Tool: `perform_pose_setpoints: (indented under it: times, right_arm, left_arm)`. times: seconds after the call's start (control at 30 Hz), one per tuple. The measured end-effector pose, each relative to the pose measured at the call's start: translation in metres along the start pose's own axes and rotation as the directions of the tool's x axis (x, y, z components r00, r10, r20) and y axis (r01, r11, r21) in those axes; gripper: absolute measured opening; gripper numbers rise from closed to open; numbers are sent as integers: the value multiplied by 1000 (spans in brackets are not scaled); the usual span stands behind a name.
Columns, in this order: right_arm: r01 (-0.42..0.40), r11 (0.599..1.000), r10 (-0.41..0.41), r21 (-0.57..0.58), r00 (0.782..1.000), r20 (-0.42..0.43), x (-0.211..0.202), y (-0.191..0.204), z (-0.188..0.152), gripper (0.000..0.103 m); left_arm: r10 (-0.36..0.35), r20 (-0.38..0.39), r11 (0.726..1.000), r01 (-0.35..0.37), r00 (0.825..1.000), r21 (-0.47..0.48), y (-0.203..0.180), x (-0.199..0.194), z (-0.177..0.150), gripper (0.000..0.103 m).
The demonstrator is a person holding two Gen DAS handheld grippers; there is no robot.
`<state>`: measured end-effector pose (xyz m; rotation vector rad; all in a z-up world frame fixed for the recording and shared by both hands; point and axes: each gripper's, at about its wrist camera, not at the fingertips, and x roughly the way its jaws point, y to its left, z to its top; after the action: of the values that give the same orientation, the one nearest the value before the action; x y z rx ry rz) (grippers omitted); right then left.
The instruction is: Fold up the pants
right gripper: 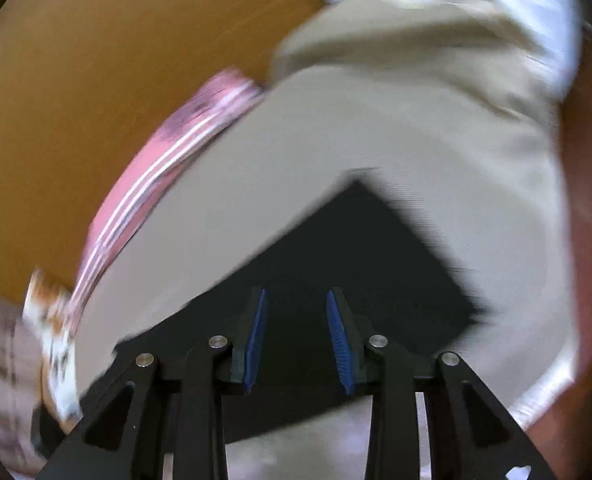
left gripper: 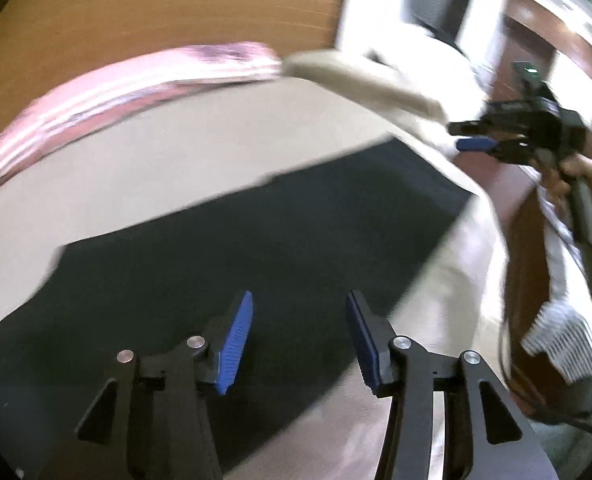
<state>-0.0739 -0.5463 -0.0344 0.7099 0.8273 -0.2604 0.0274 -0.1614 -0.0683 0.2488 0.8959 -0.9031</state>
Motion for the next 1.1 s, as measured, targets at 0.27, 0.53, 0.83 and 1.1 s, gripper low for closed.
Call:
perform_pose_setpoints:
  times: [0.27, 0.53, 0.83, 1.1]
  right_arm:
    - [-299, 890, 173, -345, 920, -351, 122, 194, -25, 30]
    - [-458, 761, 136, -460, 805, -577, 219, 313, -65, 43]
    - [-542, 699, 72, -466, 702, -708, 275, 349, -89, 21]
    - [-464, 697, 62, -547, 799, -598, 286, 356, -87, 4]
  left_arm:
    - [198, -100, 975, -206, 975, -83, 62, -4, -47, 50]
    - [162, -129, 973, -181, 978, -146, 75, -3, -73, 50]
    - [129, -122, 969, -151, 984, -197, 74, -14, -85, 50]
    - [116, -115, 967, -139, 987, -213, 80, -14, -85, 50]
